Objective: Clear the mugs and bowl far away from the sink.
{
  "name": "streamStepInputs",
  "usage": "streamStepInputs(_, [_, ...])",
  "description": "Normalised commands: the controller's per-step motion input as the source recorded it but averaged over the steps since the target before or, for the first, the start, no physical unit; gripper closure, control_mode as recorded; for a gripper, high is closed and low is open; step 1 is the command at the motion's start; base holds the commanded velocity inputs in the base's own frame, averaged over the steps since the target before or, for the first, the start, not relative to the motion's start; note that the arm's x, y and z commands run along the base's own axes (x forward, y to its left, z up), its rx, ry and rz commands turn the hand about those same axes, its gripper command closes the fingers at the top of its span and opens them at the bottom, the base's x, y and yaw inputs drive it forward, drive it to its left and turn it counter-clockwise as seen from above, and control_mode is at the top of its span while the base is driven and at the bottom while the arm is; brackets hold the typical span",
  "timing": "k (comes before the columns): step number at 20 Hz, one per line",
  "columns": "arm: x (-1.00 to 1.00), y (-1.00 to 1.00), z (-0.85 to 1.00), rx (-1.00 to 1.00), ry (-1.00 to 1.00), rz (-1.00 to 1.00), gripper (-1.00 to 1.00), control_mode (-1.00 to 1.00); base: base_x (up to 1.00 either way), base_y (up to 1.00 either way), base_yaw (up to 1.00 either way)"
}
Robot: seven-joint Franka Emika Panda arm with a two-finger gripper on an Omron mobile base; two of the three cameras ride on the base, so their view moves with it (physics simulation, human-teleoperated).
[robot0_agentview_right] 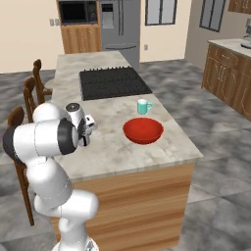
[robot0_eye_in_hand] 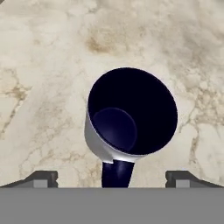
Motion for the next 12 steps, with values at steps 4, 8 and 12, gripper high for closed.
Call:
streamStepInputs(4, [-0.25, 0.01, 0.93, 0.0, -0.1, -0.08, -1.0, -1.0, 0.0, 0.0, 0.0])
streamStepInputs(8, [-0.64, 0.0, 1.0, 0.0, -0.24, -0.08, -1.0, -1.0, 0.0, 0.0, 0.0])
streamStepInputs(12, [-0.99, -0.22, 1.0, 0.02, -0.39, -0.05, -1.0, -1.0, 0.0, 0.0, 0.0])
